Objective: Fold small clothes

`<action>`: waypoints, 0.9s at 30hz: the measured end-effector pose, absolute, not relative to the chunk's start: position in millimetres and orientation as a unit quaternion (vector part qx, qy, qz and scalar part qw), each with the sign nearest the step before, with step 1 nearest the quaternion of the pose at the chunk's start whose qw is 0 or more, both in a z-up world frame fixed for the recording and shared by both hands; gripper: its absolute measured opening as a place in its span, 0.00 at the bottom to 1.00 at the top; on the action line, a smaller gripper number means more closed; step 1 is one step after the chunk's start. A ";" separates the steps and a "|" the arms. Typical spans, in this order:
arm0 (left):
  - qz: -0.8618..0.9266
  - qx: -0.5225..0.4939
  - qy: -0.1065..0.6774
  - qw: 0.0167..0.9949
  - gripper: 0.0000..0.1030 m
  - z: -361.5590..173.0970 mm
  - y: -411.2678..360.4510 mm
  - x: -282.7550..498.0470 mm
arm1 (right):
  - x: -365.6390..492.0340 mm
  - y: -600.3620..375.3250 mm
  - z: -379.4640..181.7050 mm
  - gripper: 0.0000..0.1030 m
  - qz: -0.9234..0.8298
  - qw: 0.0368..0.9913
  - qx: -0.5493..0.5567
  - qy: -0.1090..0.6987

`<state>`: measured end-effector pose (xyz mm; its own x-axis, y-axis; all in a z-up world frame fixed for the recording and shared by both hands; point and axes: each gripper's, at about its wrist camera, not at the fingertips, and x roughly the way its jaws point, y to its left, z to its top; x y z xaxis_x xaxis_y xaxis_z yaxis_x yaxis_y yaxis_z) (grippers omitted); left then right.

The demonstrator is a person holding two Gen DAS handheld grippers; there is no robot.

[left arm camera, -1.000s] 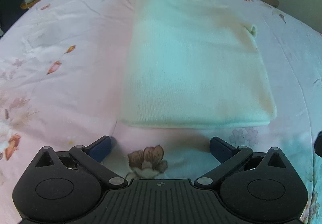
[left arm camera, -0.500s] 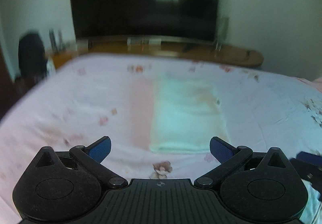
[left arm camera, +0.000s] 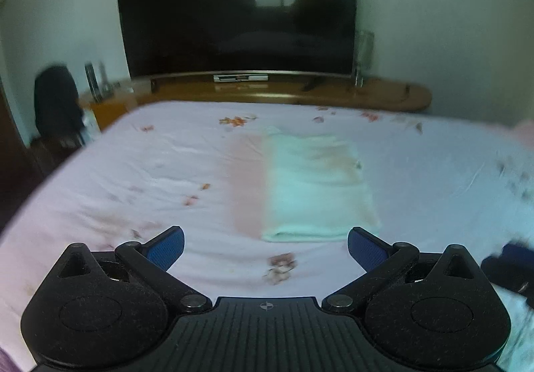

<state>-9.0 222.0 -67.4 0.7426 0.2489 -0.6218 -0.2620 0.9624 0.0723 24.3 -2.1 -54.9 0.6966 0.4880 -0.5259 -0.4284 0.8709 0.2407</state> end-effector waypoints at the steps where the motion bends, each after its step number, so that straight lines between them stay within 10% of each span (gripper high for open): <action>1: 0.131 -0.003 0.331 0.935 1.00 -65.0 219.8 -13.0 | 21.0 -2.2 -53.7 0.50 0.249 0.920 0.052 0.298; 27: 0.135 -0.032 0.313 0.940 1.00 -59.9 219.9 -41.2 | -1.5 -6.7 -41.6 0.62 0.231 0.931 0.042 0.278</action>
